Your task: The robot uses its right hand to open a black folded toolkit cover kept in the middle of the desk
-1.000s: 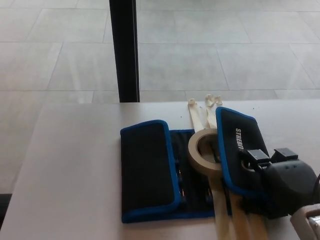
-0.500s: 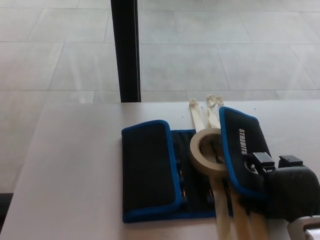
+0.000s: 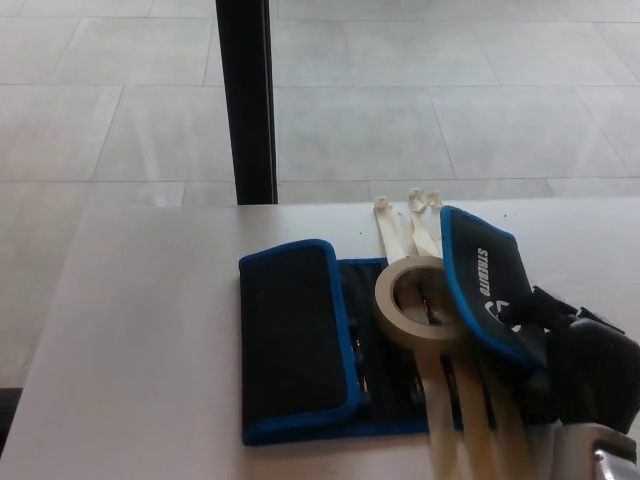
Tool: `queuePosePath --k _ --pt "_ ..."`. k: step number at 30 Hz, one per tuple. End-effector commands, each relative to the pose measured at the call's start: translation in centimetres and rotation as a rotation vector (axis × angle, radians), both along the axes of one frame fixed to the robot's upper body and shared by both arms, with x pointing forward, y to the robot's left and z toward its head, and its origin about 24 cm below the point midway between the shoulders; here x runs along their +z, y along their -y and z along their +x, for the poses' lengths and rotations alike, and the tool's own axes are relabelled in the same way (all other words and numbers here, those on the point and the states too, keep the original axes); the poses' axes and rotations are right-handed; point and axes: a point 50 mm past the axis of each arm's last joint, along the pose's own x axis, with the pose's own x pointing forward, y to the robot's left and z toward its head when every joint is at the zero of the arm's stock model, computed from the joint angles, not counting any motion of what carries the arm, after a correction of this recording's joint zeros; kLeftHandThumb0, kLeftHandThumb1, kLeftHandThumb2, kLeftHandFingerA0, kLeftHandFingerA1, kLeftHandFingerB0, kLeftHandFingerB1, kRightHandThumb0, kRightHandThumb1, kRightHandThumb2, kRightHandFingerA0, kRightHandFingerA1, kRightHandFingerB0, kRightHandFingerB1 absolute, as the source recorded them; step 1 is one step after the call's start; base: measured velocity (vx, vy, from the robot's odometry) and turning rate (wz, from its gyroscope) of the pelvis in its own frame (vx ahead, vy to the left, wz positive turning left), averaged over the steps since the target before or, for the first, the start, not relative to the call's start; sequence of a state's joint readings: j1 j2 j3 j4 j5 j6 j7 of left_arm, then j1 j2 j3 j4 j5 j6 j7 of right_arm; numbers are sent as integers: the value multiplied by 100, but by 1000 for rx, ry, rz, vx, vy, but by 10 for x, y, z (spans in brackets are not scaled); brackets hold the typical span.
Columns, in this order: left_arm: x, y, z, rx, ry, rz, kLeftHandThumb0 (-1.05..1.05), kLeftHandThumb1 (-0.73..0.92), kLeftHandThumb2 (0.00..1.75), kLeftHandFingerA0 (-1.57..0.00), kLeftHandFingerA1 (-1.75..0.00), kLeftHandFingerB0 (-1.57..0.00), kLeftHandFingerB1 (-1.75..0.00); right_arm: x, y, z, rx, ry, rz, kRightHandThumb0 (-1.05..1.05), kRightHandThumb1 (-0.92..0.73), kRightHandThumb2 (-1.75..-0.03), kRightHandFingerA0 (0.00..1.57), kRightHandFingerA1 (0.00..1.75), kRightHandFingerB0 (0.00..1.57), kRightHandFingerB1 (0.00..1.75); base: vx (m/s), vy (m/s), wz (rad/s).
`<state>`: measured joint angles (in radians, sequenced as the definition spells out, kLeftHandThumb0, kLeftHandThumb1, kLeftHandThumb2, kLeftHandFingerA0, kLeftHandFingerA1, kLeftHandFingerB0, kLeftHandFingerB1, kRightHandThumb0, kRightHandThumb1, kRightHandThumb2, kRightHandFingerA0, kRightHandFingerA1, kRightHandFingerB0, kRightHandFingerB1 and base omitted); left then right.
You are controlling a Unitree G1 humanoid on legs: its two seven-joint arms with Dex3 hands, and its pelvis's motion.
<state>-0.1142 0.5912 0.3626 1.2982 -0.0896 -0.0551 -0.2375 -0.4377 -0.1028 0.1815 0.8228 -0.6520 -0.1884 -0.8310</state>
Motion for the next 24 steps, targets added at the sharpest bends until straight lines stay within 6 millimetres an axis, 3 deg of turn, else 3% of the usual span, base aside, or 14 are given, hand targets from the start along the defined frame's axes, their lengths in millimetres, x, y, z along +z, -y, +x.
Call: queuePosePath --k 1,2,3,4,8,13,14,16,18,20,21,22,23,24 --pt "1 -3 -5 5 -17 12 -95 92 75 -26 -57 -23 -38 10 65 -8 -674 378 1307 -15 -60 -87 91 138 95 80 0 0 0" --pt "1 -3 -5 4 -14 13 -95 92 74 -27 -58 -24 -38 13 73 -8 -730 413 1364 -21 -64 -69 81 118 91 81 0 0 0" --pt "1 -3 -5 8 -11 11 -94 92 74 -23 -54 -23 -37 17 83 -8 -807 456 1428 -22 -65 -67 80 120 91 81 0 0 0" --pt "0 -2 -6 6 -16 10 -101 82 85 -26 -57 -22 -41 20 90 -8 -856 485 1474 -25 -63 -65 82 133 90 81 0 0 0" --pt "-1 -2 -6 -12 -35 30 -95 92 76 -22 -55 -25 -40 24 113 -12 -975 541 1511 -30 -64 -67 81 154 85 83 0 0 0" --pt "1 -3 -8 0 -18 10 -93 92 75 -24 -55 -26 -38 28 133 -17 -1027 591 1566 -37 -69 -64 54 143 72 96 0 0 0" --pt "1 -3 -7 15 -14 8 -94 92 75 -27 -56 -27 -39 29 138 -18 -1016 617 1579 -36 -68 -68 43 125 70 106 0 0 0" --pt "0 -3 -8 15 -18 8 -95 92 76 -30 -57 -24 -38 31 155 -26 -1074 686 1642 -36 -65 -65 53 150 65 119 0 0 0" --pt "-1 -2 -9 17 -14 3 -95 92 76 -30 -57 -24 -38 31 160 -27 -1108 680 1644 -36 -65 -65 53 150 65 119 0 0 0" --pt "-1 -2 -8 8 -15 14 -101 83 85 -26 -59 -24 -42 31 176 -35 -1167 707 1680 -40 -72 -77 43 161 38 145 0 0 0" --pt "0 -3 -9 11 -12 11 -95 92 76 -28 -58 -26 -40 32 182 -39 -1196 740 1715 -44 -78 -78 45 163 40 149 0 0 0" --pt "0 -3 -9 8 -13 13 -102 83 87 -27 -59 -23 -42 33 185 -42 -1207 766 1737 -48 -85 -82 46 168 40 155 0 0 0" --pt "0 -3 -9 4 -16 15 -98 83 88 -27 -57 -23 -41 33 193 -47 -1226 767 1734 -47 -85 -91 1 127 0 122 0 0 0" --pt "0 -3 -9 2 -19 17 -98 83 88 -27 -57 -23 -41 34 197 -49 -1241 753 1719 -47 -85 -91 1 127 0 122 0 0 0"
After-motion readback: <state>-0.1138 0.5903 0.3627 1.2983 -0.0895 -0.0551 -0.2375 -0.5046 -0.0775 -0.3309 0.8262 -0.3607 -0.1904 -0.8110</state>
